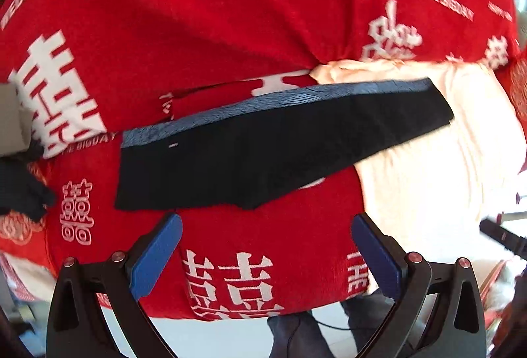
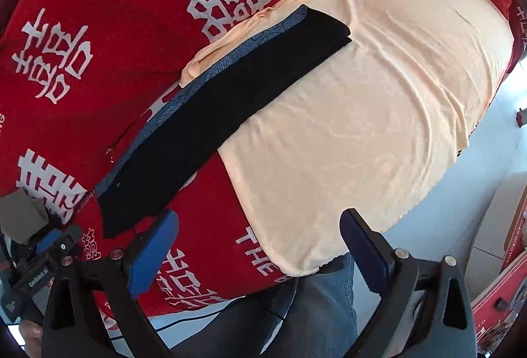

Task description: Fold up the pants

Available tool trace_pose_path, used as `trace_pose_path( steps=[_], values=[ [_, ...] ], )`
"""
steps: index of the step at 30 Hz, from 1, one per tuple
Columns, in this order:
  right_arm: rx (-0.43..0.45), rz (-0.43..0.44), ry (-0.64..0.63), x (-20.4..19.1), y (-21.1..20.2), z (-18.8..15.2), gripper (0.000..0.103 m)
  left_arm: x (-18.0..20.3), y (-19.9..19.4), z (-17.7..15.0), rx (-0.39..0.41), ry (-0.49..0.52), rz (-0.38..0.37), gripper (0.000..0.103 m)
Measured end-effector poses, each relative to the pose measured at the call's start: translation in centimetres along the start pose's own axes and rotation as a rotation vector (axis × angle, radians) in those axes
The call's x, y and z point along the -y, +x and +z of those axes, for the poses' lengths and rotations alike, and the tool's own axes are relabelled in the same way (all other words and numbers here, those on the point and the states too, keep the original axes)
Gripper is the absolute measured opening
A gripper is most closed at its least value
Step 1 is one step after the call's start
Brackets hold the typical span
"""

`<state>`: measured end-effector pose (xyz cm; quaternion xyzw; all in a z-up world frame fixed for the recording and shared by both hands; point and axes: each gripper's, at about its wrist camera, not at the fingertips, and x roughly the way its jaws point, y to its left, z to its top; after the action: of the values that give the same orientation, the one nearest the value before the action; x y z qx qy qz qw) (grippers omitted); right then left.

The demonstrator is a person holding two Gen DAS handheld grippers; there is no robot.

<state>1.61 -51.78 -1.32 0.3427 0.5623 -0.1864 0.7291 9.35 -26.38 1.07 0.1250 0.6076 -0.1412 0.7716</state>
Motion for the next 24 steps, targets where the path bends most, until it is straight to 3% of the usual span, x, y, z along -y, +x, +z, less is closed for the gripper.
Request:
trace_pose_path(
  steps=[7, 16, 24],
  values=[
    [-0.073, -0.028, -0.059, -0.7, 2.1, 1.0, 0.099, -1.4, 1.8, 0.4, -0.03, -0.103, 0.016, 0.103],
    [-0.082, -0.027, -0.11, -1.5, 3.4, 5.0, 0.099, -1.0, 5.2, 1.2, -0.088, -0.131, 0.04, 0.103],
    [-0.105, -0.008, -0.16, -0.6, 7.5, 7.6, 0.099, 0.2, 11.2, 1.5, -0.152, -0.146, 0.07, 0.103]
  ],
)
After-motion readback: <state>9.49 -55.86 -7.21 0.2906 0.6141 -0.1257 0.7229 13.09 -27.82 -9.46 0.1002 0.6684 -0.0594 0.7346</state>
